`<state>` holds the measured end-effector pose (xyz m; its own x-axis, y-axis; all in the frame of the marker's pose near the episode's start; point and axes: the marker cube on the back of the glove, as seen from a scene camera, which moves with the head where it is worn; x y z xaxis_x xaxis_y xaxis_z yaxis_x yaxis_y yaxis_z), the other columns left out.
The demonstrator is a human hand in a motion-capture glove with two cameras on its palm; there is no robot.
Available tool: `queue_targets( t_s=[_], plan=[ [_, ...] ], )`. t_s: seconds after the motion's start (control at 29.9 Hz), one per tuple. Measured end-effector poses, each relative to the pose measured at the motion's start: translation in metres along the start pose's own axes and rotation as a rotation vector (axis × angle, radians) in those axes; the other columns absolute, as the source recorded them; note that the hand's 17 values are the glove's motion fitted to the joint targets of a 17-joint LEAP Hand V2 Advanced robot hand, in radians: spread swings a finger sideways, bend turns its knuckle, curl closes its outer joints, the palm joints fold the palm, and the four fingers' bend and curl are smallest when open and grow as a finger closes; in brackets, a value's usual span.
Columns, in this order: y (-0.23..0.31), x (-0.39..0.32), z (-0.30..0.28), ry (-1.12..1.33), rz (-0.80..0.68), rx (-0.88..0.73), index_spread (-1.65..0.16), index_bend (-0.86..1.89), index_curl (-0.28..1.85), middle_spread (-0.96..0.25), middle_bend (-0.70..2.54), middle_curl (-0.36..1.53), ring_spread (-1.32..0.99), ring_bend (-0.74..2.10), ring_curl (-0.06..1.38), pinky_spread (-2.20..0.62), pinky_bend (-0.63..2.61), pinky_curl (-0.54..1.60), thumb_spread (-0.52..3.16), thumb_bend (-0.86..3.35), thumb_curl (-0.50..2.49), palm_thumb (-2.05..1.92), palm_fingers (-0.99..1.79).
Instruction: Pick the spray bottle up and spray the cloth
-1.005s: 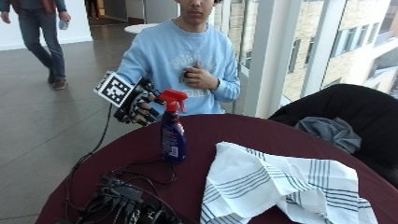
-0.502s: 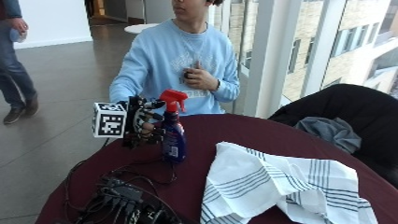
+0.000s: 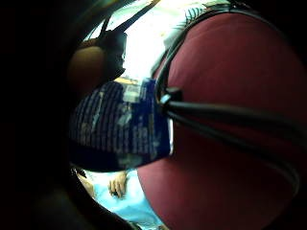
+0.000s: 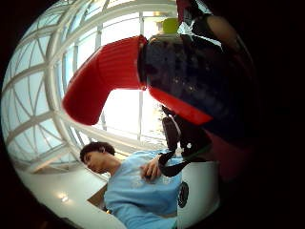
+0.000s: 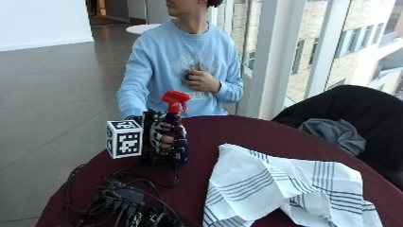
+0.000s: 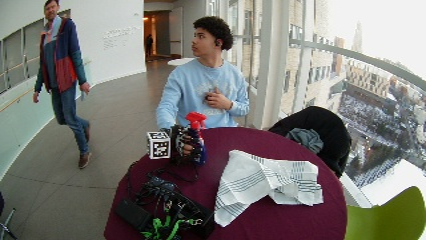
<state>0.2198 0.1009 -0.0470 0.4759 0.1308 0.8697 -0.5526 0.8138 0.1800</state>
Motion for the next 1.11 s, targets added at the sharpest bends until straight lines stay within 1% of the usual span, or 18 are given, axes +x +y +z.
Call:
queue_targets(
  t_s=[0.37, 0.54, 0.67, 0.9, 1.11],
  plan=[
    [-0.012, 0.004, 0.008, -0.077, -0.056, 0.017, -0.36, 0.17, 0.28, -0.08, 0.21, 0.38, -0.02, 0.33, 0.33, 0.19, 0.25, 0.34, 1.06, 0.02, 0.41, 0.88, 0.83],
    [-0.015, 0.001, 0.009, -0.044, -0.076, 0.03, -0.35, 0.19, 0.32, -0.1, 0.16, 0.37, -0.03, 0.3, 0.33, 0.2, 0.25, 0.35, 1.01, 0.04, 0.46, 0.97, 0.84],
    [-0.018, -0.002, 0.009, -0.007, -0.092, 0.046, -0.33, 0.16, 0.32, -0.12, 0.15, 0.36, -0.05, 0.36, 0.34, 0.21, 0.26, 0.35, 0.95, 0.04, 0.49, 1.01, 0.93],
    [-0.036, -0.023, 0.003, 0.046, -0.051, 0.011, -0.3, 0.11, 0.32, -0.11, 0.2, 0.38, -0.05, 0.42, 0.36, 0.2, 0.24, 0.35, 0.87, -0.01, 0.53, 1.02, 1.02],
    [-0.056, -0.052, 0.001, 0.104, 0.007, -0.063, -0.27, 0.12, 0.32, -0.09, 0.24, 0.4, -0.04, 0.42, 0.36, 0.2, 0.21, 0.35, 0.93, -0.05, 0.51, 0.89, 1.06]
  ],
)
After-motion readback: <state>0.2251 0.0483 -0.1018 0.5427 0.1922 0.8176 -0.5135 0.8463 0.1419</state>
